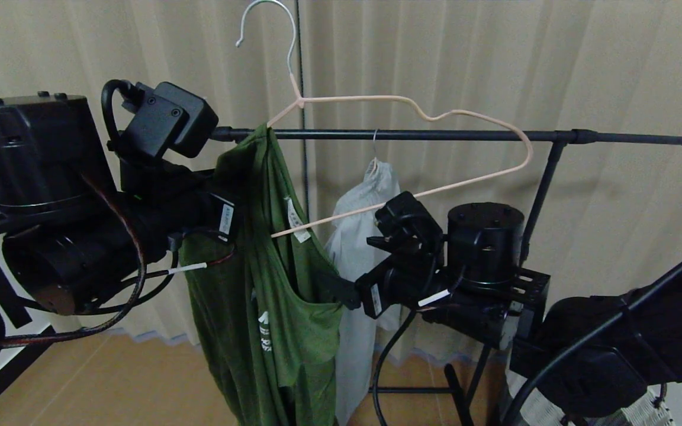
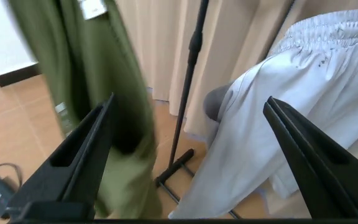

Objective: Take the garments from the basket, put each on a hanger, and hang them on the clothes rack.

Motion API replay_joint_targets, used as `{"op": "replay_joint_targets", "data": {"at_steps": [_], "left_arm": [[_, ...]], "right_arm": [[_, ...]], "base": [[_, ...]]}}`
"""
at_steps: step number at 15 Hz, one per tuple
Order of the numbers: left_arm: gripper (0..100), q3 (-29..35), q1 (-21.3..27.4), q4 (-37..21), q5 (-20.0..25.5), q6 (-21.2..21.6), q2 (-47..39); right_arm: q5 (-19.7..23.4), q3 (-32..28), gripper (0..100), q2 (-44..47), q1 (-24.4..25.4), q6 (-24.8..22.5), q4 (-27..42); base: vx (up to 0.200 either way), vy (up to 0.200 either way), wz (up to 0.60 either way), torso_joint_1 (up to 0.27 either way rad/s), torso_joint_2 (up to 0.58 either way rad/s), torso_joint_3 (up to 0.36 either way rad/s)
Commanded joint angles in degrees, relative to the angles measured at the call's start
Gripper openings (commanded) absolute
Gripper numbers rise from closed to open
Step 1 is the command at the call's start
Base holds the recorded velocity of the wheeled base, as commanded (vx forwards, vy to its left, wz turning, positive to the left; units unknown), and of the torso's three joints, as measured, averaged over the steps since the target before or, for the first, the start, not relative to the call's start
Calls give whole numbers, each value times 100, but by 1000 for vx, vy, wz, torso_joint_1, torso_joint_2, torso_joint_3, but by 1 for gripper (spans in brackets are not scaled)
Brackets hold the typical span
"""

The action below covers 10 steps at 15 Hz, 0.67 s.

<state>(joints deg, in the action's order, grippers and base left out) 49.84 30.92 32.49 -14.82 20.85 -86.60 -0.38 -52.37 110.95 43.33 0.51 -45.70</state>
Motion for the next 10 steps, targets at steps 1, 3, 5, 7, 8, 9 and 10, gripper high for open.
{"op": "replay_joint_targets", "data": {"at_steps": [1, 3, 5, 7, 8, 9, 10], "left_arm": [[0, 26, 37, 12, -3, -2, 12], [0, 44, -15, 3, -3, 16, 47], [0, 61, -59, 12, -3, 69, 56], [0, 35, -349, 12, 15, 332, 108], [0, -9, -490, 12, 23, 596, 152], [0, -88, -639, 21, 59, 869, 240], [0, -211, -727, 21, 67, 1088, 319]], "right_arm": [[-6, -19, 100, 217, 0, 10, 0], [-235, 69, 100, 182, -17, 19, 18], [-410, 298, 100, 76, -105, 19, 9], [-428, 825, 100, -284, -272, 19, 9], [-428, 992, 100, -451, -413, 10, 9], [-428, 1106, 100, -618, -571, 10, 26], [-428, 1185, 100, -741, -747, 10, 35]], "base": [[0, 0, 0, 0, 0, 0], [0, 0, 0, 0, 0, 0], [0, 0, 0, 0, 0, 0], [0, 0, 0, 0, 0, 0], [0, 0, 0, 0, 0, 0], [0, 0, 0, 0, 0, 0], [0, 0, 0, 0, 0, 0]]}}
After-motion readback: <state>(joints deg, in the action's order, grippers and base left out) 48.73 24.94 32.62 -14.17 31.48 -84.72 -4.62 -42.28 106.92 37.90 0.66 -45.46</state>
